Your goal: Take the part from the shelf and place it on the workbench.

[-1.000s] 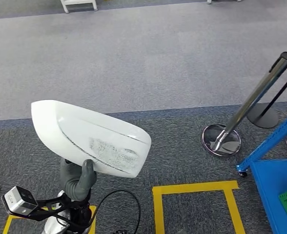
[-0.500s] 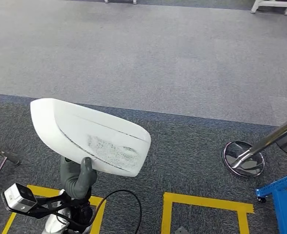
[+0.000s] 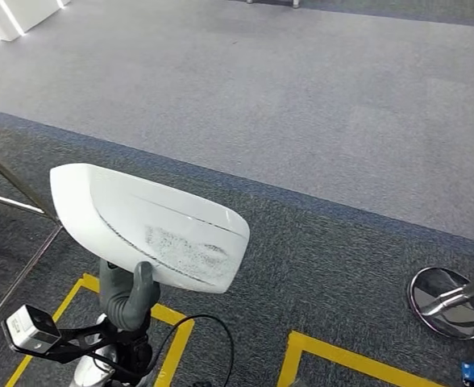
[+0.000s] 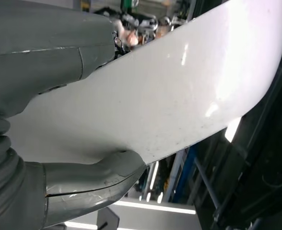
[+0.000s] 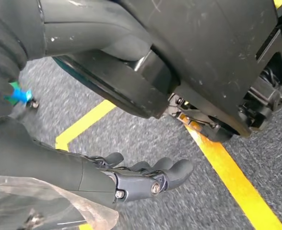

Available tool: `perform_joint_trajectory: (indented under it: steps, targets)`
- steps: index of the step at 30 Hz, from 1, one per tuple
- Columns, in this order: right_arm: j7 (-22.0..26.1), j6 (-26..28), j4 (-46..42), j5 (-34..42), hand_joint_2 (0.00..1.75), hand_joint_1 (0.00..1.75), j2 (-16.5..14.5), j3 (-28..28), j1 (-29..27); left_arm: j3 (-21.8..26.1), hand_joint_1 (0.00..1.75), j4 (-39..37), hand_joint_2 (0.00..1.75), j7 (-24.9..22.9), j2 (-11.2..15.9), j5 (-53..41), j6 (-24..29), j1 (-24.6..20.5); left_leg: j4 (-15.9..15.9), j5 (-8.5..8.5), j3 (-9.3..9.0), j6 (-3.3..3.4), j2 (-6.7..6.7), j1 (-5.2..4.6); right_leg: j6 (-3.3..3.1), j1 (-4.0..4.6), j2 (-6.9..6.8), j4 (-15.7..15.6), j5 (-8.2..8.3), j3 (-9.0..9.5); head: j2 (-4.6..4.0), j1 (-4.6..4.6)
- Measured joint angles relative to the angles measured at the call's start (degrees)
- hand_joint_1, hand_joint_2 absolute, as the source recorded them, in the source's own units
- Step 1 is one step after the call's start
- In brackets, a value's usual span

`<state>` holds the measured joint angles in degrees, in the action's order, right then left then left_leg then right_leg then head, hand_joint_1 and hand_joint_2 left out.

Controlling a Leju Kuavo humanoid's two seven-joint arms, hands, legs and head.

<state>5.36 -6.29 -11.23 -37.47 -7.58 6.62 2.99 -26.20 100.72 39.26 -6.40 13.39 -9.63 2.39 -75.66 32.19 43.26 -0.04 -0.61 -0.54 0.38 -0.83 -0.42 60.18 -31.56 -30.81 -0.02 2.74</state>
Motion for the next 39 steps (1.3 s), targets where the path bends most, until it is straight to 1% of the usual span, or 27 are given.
perform_joint_trajectory:
  steps: [1, 2, 3, 5, 7, 8, 9, 11, 13, 14, 15, 16, 17, 18, 19, 20, 22, 24, 26, 28, 30, 31, 32, 33, 35, 37, 39]
  targets:
    - [0.0, 0.1, 0.0, 0.0, 1.75, 0.0, 0.0, 0.0, 0.0, 0.0, 1.75, 0.0, 1.75, 0.0, 0.0, 0.0, 0.0, 0.0, 0.0, -0.89, 0.17, 0.23, 0.1, -0.03, -0.05, 0.14, -0.84, 0.0, -0.27, 0.28, 0.0, -0.02]
    - [0.0, 0.1, 0.0, -0.1, 1.75, 0.0, 0.0, 0.0, 0.0, 0.0, 1.75, 0.0, 1.75, 0.0, 0.0, 0.0, 0.0, 0.0, 2.2, -2.78, -0.79, 0.63, 0.26, -0.15, -0.08, 0.28, -1.62, 0.0, -0.57, 0.67, 0.0, -0.02]
    - [0.0, 0.1, 0.0, -0.1, 1.75, 0.0, 0.0, 0.0, 0.0, 0.0, 1.75, 0.0, 1.75, 0.0, 0.0, 0.0, 0.0, 0.0, 5.8, -4.99, -2.43, 1.21, 0.89, -0.44, -0.1, 0.38, -2.31, -0.1, -0.9, 1.1, 0.0, -0.02]
    - [0.0, 0.1, 0.0, -0.1, 1.75, 0.0, 0.0, 0.0, 0.0, 0.0, 1.75, 0.0, 1.75, 0.0, 0.0, 0.0, 0.0, -0.1, 12.0, -7.15, -5.58, 2.34, 3.03, -1.34, -0.02, 0.63, -3.6, -0.3, -1.53, 1.83, 0.0, -0.01]
    - [-0.1, 0.2, 0.0, -0.2, 1.75, 0.0, -0.1, -0.1, 0.0, 0.0, 1.75, 0.0, 1.75, 0.0, -0.1, 0.0, 0.0, -0.1, 14.2, -6.64, -6.71, 2.93, 3.99, -2.01, 0.18, 0.8, -4.86, -0.7, -1.79, 2.14, 0.0, 0.01]
    - [-0.1, 0.2, 0.0, -0.2, 1.75, 0.0, -0.1, -0.1, 0.1, 0.0, 1.75, 0.0, 1.75, 0.0, -0.1, 0.1, 0.0, 0.0, 15.0, -6.53, -7.0, 3.06, 3.48, -2.04, 0.35, 0.89, -5.48, -0.9, -1.84, 2.45, 0.0, 0.08]
    - [-0.1, 0.3, -0.1, -0.3, 1.75, 0.0, 0.0, -0.1, 0.2, 0.0, 1.75, 0.0, 1.75, 0.0, -0.1, 0.1, 0.0, 0.1, 15.6, -6.61, -7.32, 3.06, 2.95, -1.84, 0.53, 0.91, -5.39, -1.2, -2.01, 2.64, 0.0, 0.05]
    - [-0.1, 0.4, -0.2, -0.4, 1.75, 0.0, 0.0, -0.1, 0.3, 0.0, 1.75, 0.1, 1.75, 0.0, -0.1, 0.1, 0.0, 0.1, 16.9, -6.88, -8.28, 3.06, 1.78, -1.21, 0.97, 0.86, -2.92, 0.6, -3.17, 1.96, 0.0, -0.05]
    - [0.1, 0.4, -0.3, -0.4, 1.75, 0.0, 0.1, -0.1, 0.2, 0.0, 1.75, 0.1, 1.75, 0.0, -0.3, 0.1, 0.0, -0.1, 17.3, -6.9, -8.71, 3.16, 0.62, -0.82, 1.35, 0.65, -0.07, 7.0, -5.56, -1.79, 0.0, -0.31]
    - [0.2, 0.5, -0.3, -0.3, 1.75, 0.0, 0.1, -0.1, 0.4, 0.0, 1.75, 0.1, 1.75, -0.1, -0.3, 0.1, 0.0, -0.1, 17.3, -6.83, -8.73, 3.19, 0.02, -0.75, 1.55, 0.59, 0.31, 10.6, -6.57, -4.13, 0.0, -0.43]
    - [0.2, 0.6, -0.3, -0.3, 1.75, 0.0, 0.1, -0.1, 0.5, 0.0, 1.75, 0.1, 1.75, -0.1, -0.3, 0.1, 0.0, 0.0, 17.3, -6.76, -8.79, 3.19, -0.63, -0.7, 1.78, 0.53, 0.4, 13.0, -6.71, -5.94, 0.0, -0.49]
    - [0.2, 0.7, -0.3, -0.3, 1.75, 0.0, 0.2, -0.1, 0.7, 0.0, 1.75, 0.1, 1.75, -0.1, -0.3, 0.1, 0.0, 0.1, 17.2, -6.66, -8.9, 3.11, -1.37, -0.63, 2.0, 0.43, 0.42, 13.5, -5.72, -6.8, 0.0, -0.53]
    - [0.2, 0.8, -0.3, -0.4, 1.75, 0.0, 0.2, -0.1, 0.8, 0.0, 1.75, 0.0, 1.75, -0.1, -0.3, 0.1, 0.0, 0.1, 17.1, -6.52, -9.07, 2.91, -2.22, -0.5, 2.24, 0.25, 0.56, 11.7, -3.6, -6.51, 0.0, -0.55]
    - [0.1, 0.9, -0.3, -0.5, 1.75, 0.0, 0.2, -0.1, 0.7, 0.0, 1.75, 0.0, 1.75, -0.1, -0.3, 0.1, 0.0, 0.1, 16.9, -6.31, -9.24, 2.62, -3.11, -0.33, 2.53, -0.05, 1.1, 8.4, -1.03, -5.42, 0.0, -0.55]
    - [0.1, 0.9, -0.3, -0.6, 1.75, 0.0, 0.1, -0.2, 0.6, 0.0, 1.75, 0.0, 1.75, -0.1, -0.3, 0.1, 0.0, 0.1, 16.6, -6.07, -9.26, 2.23, -3.99, -0.22, 2.85, -0.32, 2.41, 5.2, 0.78, -4.19, 0.0, -0.64]
    - [0.1, 0.9, -0.3, -0.7, 1.75, 0.0, 0.1, -0.3, 0.5, 0.0, 1.75, 0.0, 1.75, -0.1, -0.3, 0.1, 0.0, 0.1, 16.1, -5.84, -9.06, 1.88, -4.8, -0.13, 2.95, -0.59, 3.75, 2.2, 1.68, -2.88, 0.0, -0.77]
    - [0.1, 0.7, -0.3, -0.8, 1.75, 0.0, 0.0, -0.5, 0.4, 0.0, 1.75, 0.0, 1.75, -0.2, -0.4, 0.1, 0.0, 0.1, 15.5, -5.83, -8.42, 1.29, -6.09, -0.02, 2.55, -0.69, 5.39, 0.3, 1.27, -1.7, 0.0, -0.92]
    - [0.1, 0.7, -0.3, -0.8, 1.75, 0.0, -0.1, -0.7, 0.5, 0.0, 1.75, 0.0, 1.75, -0.2, -0.4, 0.1, -0.1, 0.2, 15.5, -5.97, -8.04, 0.89, -6.88, 0.1, 1.77, -0.65, 4.32, 0.0, 1.2, -1.27, 0.0, -0.9]
    - [0.1, 0.7, -0.3, -0.9, 1.75, 0.0, -0.2, -0.9, 0.5, 0.0, 1.75, 0.0, 1.75, -0.2, -0.4, 0.1, -0.1, 0.1, 13.6, -4.92, -7.15, 0.37, -4.79, -0.01, 1.15, -0.7, 2.86, -0.2, 1.17, -0.86, 0.0, -0.58]
    - [0.1, 0.7, -0.3, -1.0, 1.75, 0.0, -0.1, -1.0, 0.3, 0.0, 1.75, 0.0, 1.75, -0.2, -0.4, 0.1, -0.1, -0.1, 7.7, -2.21, -4.26, -0.17, -1.46, 0.05, 0.55, -0.55, 1.18, -0.3, 0.93, -0.51, 0.0, -0.11]
    - [0.0, 0.7, -0.3, -1.0, 1.75, 0.0, 0.0, -1.0, 0.2, 0.0, 1.75, 0.0, 1.75, -0.2, -0.3, 0.1, -0.1, 0.0, 1.4, -0.27, -0.91, -0.38, -0.26, 0.31, 0.24, -0.31, -0.54, -0.3, 0.6, -0.3, 0.0, 0.02]
    - [0.0, 0.7, -0.3, -1.0, 1.75, 0.0, 0.1, -1.0, 0.2, 0.0, 1.75, 0.0, 1.75, -0.2, -0.3, 0.1, -0.1, 0.0, 0.5, -0.67, -0.31, -0.3, -0.1, 0.36, 0.19, -0.21, -1.33, -0.3, 0.41, -0.15, 0.0, 0.03]
    - [0.0, 0.7, -0.3, -1.1, 1.75, 0.0, 0.1, -1.0, 0.2, 0.0, 1.75, 0.0, 1.75, -0.2, -0.3, 0.1, -0.1, 0.0, 1.6, -2.08, -0.76, -0.1, 0.01, 0.35, 0.2, -0.11, -2.07, -0.3, 0.19, 0.09, 0.0, 0.03]
    - [-0.1, 0.7, -0.3, -1.1, 1.75, 0.0, 0.1, -1.0, 0.2, 0.0, 1.75, 0.0, 1.75, -0.2, -0.2, 0.1, -0.1, 0.0, 4.5, -4.15, -2.14, 0.28, 0.38, 0.23, 0.22, 0.0, -2.76, -0.3, -0.06, 0.43, 0.0, 0.04]
    - [-0.1, 0.7, -0.3, -1.2, 1.75, 0.0, 0.1, -1.1, 0.2, 0.0, 1.75, 0.0, 1.75, -0.2, -0.3, 0.2, -0.1, 0.0, 11.1, -6.89, -5.43, 1.37, 2.88, -0.54, 0.39, 0.25, -4.02, -0.4, -0.58, 1.07, 0.0, 0.03]
    - [-0.2, 0.7, -0.3, -1.3, 1.75, 0.0, 0.1, -1.2, 0.1, 0.0, 1.75, 0.0, 1.75, -0.3, -0.3, 0.2, -0.1, -0.2, 14.4, -6.74, -7.07, 2.27, 4.82, -1.4, 0.73, 0.46, -5.37, -0.8, -0.91, 1.51, 0.0, 0.07]
    - [-0.4, 0.7, -0.3, -1.3, 1.75, 0.0, 0.1, -1.2, 0.3, 0.0, 1.75, 0.0, 1.75, -0.3, -0.3, 0.2, -0.1, -0.1, 15.6, -6.47, -7.55, 2.66, 3.88, -1.42, 1.17, 0.64, -6.82, -1.3, -1.12, 1.99, 0.0, 0.14]
